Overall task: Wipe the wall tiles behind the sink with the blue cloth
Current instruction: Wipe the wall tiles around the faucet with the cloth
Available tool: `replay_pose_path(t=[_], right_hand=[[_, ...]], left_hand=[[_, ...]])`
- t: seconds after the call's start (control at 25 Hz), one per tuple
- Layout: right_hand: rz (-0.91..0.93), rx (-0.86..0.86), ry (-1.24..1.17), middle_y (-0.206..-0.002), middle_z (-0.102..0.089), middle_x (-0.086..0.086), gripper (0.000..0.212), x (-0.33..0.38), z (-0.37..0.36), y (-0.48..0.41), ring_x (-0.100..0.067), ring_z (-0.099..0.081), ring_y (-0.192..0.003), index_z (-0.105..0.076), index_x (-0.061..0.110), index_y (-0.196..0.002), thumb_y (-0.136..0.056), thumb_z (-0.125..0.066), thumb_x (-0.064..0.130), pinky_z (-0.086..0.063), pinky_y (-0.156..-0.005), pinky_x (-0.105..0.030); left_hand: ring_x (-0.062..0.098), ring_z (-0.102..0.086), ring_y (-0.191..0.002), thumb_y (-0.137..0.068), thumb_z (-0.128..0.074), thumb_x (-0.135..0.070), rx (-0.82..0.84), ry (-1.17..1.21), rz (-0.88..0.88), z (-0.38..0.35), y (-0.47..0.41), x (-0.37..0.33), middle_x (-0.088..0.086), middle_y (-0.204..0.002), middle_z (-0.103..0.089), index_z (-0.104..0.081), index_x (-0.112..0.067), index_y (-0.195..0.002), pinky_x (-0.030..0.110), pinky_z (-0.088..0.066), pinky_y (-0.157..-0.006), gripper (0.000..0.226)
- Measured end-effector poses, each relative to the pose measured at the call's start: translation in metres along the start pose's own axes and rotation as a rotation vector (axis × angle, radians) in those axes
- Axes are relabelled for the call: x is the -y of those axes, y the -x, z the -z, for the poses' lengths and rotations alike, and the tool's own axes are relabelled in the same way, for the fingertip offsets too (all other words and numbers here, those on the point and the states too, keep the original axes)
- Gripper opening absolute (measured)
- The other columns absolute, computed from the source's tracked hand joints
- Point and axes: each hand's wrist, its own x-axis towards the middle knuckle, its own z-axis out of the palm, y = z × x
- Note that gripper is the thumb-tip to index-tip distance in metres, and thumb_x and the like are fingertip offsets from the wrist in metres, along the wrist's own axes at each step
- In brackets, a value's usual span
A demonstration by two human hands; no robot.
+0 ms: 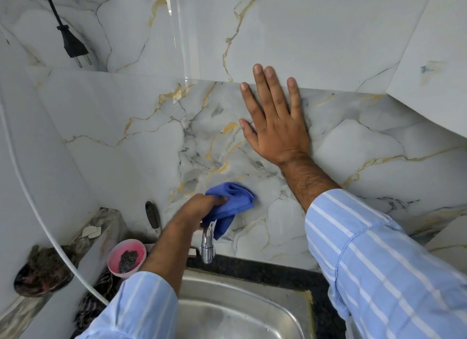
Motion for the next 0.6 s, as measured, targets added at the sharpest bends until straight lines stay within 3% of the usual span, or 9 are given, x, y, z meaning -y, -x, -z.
replay_pose_path(t=[0.04, 0.08, 0.16, 0.28, 0.44, 0.52, 0.6], right_hand=[[-0.001, 0.002, 0.000, -0.173, -0.025, -0.015, 0.064, 0.000, 0.000, -0.001, -0.032, -0.029, -0.161, -0.025, 0.017, -0.168, -0.113, -0.034, 0.047, -0.012, -0.131, -0.057], [-0.004, 0.005, -0.003, -0.173, -0.025, -0.015, 0.065, 0.000, 0.001, -0.001, -0.032, -0.029, -0.161, -0.025, 0.017, -0.169, -0.113, -0.034, 0.048, -0.012, -0.131, -0.057], [-0.004, 0.002, 0.002, -0.173, -0.027, -0.015, 0.065, 0.000, 0.001, 0.000, -0.032, -0.030, -0.161, -0.026, 0.017, -0.168, -0.113, -0.035, 0.048, -0.014, -0.131, -0.057], [-0.003, -0.002, -0.002, -0.173, -0.028, -0.015, 0.064, 0.000, 0.000, 0.001, -0.032, -0.030, -0.161, -0.027, 0.016, -0.168, -0.112, -0.036, 0.048, -0.015, -0.131, -0.058], [-0.006, 0.013, -0.007, -0.173, -0.028, -0.015, 0.064, 0.000, 0.003, -0.001, -0.032, -0.030, -0.161, -0.027, 0.016, -0.168, -0.112, -0.036, 0.047, -0.017, -0.131, -0.058], [0.004, 0.012, 0.007, -0.173, -0.027, -0.015, 0.064, 0.000, 0.004, 0.000, -0.032, -0.030, -0.161, -0.027, 0.016, -0.168, -0.113, -0.036, 0.047, -0.018, -0.130, -0.058], [-0.001, 0.009, 0.010, -0.173, -0.027, -0.015, 0.064, 0.001, 0.003, 0.000, -0.032, -0.030, -0.161, -0.026, 0.016, -0.168, -0.113, -0.035, 0.047, -0.017, -0.130, -0.058]], left_hand=[[0.029, -0.065, -0.103, -0.093, -0.060, -0.027, -0.148, -0.373, 0.010, -0.009, 0.004, -0.011, 0.015, -0.120, -0.067, -0.064, -0.004, -0.121, 0.035, -0.049, -0.083, 0.037], [0.027, -0.065, -0.105, -0.089, -0.061, -0.026, -0.286, -0.602, 0.032, -0.020, 0.009, -0.020, 0.010, -0.119, -0.067, -0.065, -0.007, -0.120, 0.033, -0.049, -0.084, 0.036], [0.026, -0.068, -0.099, -0.078, -0.069, -0.021, -0.295, -0.843, 0.099, -0.044, 0.019, -0.026, 0.005, -0.113, -0.067, -0.067, -0.011, -0.115, 0.036, -0.053, -0.086, 0.039], [0.028, -0.069, -0.096, -0.079, -0.075, -0.016, -0.404, -1.045, 0.098, -0.060, 0.014, -0.025, 0.006, -0.114, -0.065, -0.064, -0.013, -0.117, 0.044, -0.056, -0.084, 0.039], [0.019, -0.070, -0.078, -0.065, -0.073, -0.023, -0.328, -0.851, 0.036, -0.051, 0.020, -0.032, -0.002, -0.091, -0.070, -0.070, -0.016, -0.088, 0.029, -0.054, -0.069, 0.024], [0.022, -0.070, -0.086, -0.074, -0.068, -0.027, -0.437, -0.756, -0.026, -0.041, 0.014, -0.028, 0.000, -0.093, -0.070, -0.072, -0.014, -0.095, 0.027, -0.047, -0.065, 0.025], [0.028, -0.066, -0.101, -0.090, -0.061, -0.033, -0.398, -0.603, -0.037, -0.023, 0.004, -0.017, 0.010, -0.110, -0.069, -0.067, -0.009, -0.113, 0.031, -0.044, -0.070, 0.034]])
